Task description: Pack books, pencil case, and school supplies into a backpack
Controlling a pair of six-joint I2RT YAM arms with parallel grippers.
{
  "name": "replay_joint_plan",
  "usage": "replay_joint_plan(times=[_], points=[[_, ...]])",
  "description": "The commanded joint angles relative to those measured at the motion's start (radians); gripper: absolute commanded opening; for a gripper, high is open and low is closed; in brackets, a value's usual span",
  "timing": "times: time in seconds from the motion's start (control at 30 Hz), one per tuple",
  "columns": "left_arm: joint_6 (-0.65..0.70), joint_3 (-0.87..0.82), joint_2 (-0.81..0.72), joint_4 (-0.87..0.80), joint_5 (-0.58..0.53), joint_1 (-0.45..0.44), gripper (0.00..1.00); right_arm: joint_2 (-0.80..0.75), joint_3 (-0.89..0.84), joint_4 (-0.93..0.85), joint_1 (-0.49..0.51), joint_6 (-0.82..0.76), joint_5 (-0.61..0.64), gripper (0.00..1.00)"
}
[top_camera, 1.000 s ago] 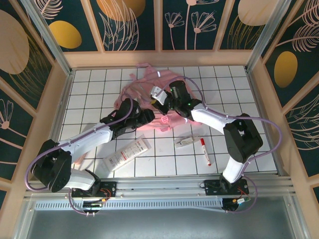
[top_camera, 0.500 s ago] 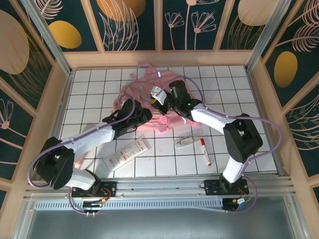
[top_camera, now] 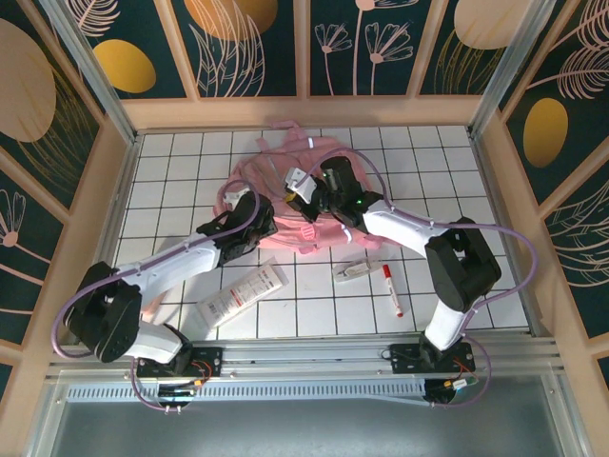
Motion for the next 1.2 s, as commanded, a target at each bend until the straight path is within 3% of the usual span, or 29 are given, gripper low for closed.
replay_joint_plan(times=[0.0, 0.23, 0.37, 0.5, 0.57, 0.63, 0.67, 0.7, 0.73, 0.77, 0.87, 0.93, 1.07, 1.17], points=[[0.076, -0.03, -0.072, -0.03, -0.112, 0.014, 0.0, -0.047, 0.003, 0.079, 0.007, -0.039, 0.001, 0.0], [0.273, -0.078, -0.169, 0.007, -0.115, 0.017, 0.0, -0.053, 0.001, -0.001, 0.012, -0.153, 0.026, 0.0], [0.445, -0.161, -0.242, 0.074, -0.134, 0.082, 0.0, -0.079, 0.001, -0.101, -0.003, -0.287, 0.014, 0.0], [0.593, -0.238, -0.285, 0.163, -0.015, 0.229, 0.0, -0.119, -0.018, -0.151, -0.034, -0.366, -0.041, 0.0], [0.699, -0.244, -0.283, 0.194, 0.052, 0.244, 0.0, -0.131, -0.025, -0.153, -0.048, -0.38, -0.042, 0.0], [0.83, -0.237, -0.278, 0.221, 0.333, 0.244, 0.0, -0.133, -0.022, -0.153, -0.062, -0.375, -0.051, 0.0], [0.845, -0.233, -0.278, 0.232, 0.488, 0.245, 0.05, -0.132, -0.017, -0.153, -0.071, -0.365, -0.057, 0.0], [0.816, -0.234, -0.275, 0.256, 0.613, 0.244, 0.41, -0.129, -0.01, -0.154, -0.074, -0.358, -0.063, 0.0], [0.776, -0.237, -0.272, 0.28, 0.69, 0.244, 0.68, -0.126, -0.004, -0.156, -0.077, -0.353, -0.066, 0.0], [0.721, -0.238, -0.268, 0.299, 0.74, 0.244, 0.75, -0.12, 0.003, -0.159, -0.078, -0.347, -0.068, 0.0], [0.632, -0.221, -0.26, 0.285, 0.792, 0.237, 0.72, -0.107, 0.017, -0.159, -0.078, -0.327, -0.078, 0.0], [0.611, -0.201, -0.261, 0.244, 0.746, 0.22, 0.71, -0.101, 0.021, -0.152, -0.078, -0.31, -0.085, 0.0], [0.567, -0.157, -0.211, 0.179, 0.64, 0.18, 0.55, -0.088, 0.035, -0.146, -0.078, -0.283, -0.093, 0.0], [0.55, -0.119, -0.131, 0.138, 0.602, 0.169, 0.51, -0.083, 0.047, -0.147, -0.078, -0.266, -0.098, 0.0]])
